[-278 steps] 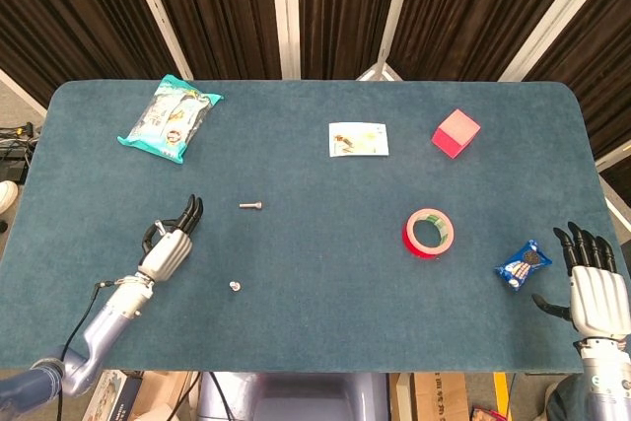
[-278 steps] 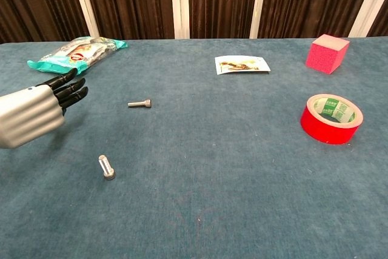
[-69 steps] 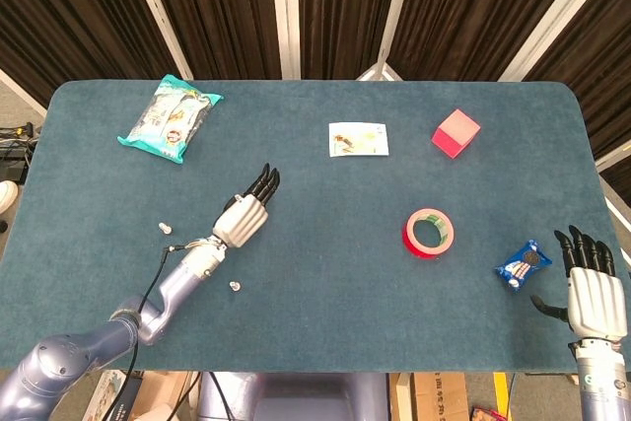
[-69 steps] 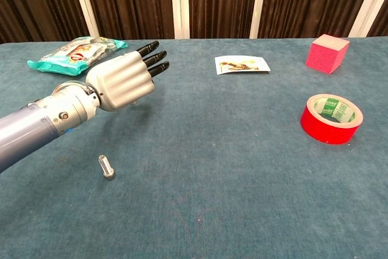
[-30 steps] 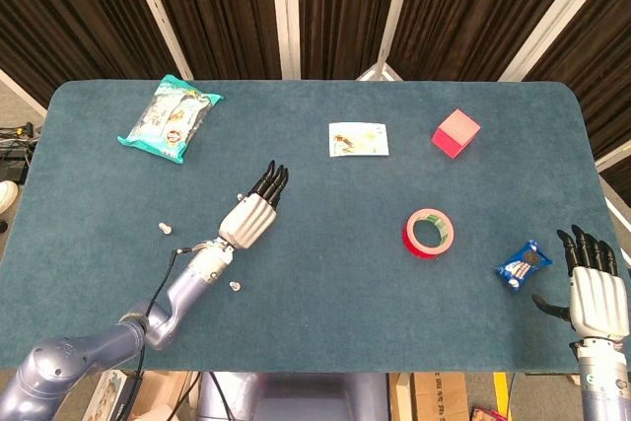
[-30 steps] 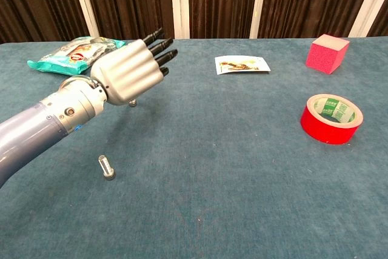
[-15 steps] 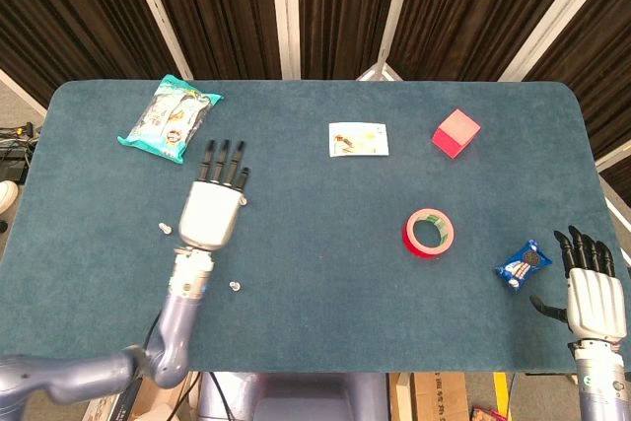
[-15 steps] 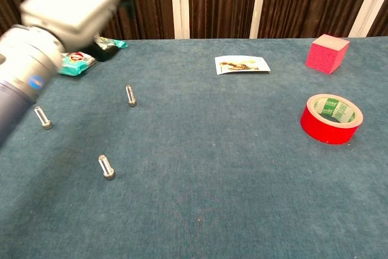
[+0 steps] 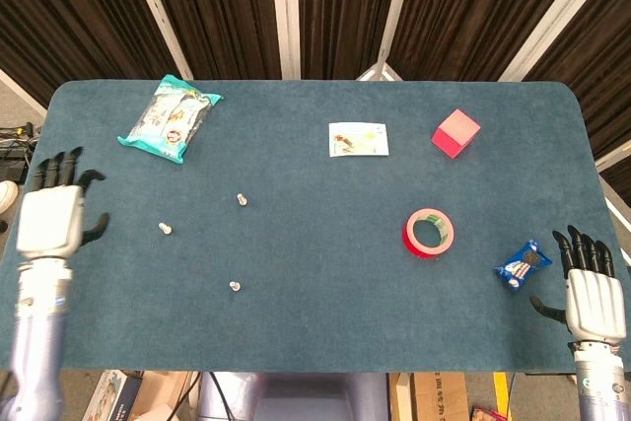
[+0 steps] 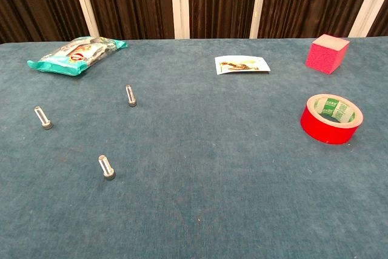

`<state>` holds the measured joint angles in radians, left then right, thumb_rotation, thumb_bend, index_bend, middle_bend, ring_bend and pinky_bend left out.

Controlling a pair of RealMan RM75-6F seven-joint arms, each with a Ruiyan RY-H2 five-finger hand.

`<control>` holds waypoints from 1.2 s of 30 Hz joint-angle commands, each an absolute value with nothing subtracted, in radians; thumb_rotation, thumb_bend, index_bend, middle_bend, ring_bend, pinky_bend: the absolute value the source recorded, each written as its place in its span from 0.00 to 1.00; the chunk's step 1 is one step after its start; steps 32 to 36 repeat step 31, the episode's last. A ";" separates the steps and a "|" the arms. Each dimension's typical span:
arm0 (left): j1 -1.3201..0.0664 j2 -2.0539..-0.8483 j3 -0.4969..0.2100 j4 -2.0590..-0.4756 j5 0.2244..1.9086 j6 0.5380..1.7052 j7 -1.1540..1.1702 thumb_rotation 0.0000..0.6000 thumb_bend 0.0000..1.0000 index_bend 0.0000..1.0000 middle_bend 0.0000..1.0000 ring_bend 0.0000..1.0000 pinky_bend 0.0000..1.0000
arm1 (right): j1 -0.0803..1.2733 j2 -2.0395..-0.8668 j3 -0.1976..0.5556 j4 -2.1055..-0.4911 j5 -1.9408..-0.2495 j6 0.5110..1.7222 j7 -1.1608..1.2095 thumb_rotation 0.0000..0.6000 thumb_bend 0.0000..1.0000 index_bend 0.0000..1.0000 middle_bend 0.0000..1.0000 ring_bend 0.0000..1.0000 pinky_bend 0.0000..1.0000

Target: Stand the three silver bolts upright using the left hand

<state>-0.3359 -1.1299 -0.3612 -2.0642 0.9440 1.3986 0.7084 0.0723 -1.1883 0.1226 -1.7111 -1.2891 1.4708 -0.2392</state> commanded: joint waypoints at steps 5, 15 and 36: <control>-0.191 -1.044 -0.243 -2.038 1.163 1.389 0.471 1.00 0.44 0.32 0.01 0.00 0.00 | 0.066 -1.178 0.119 -1.722 -1.304 1.482 -0.233 1.00 0.00 0.11 0.03 0.00 0.00; -0.129 -1.157 -0.146 -1.832 1.360 1.500 0.358 1.00 0.44 0.32 0.01 0.00 0.00 | 0.057 -1.152 0.121 -1.737 -1.320 1.494 -0.197 1.00 0.00 0.11 0.03 0.00 0.00; -0.076 -1.225 -0.117 -1.682 1.390 1.567 0.210 1.00 0.44 0.31 0.01 0.00 0.00 | 0.060 -1.149 0.107 -1.722 -1.366 1.494 -0.186 1.00 0.00 0.11 0.03 0.00 0.00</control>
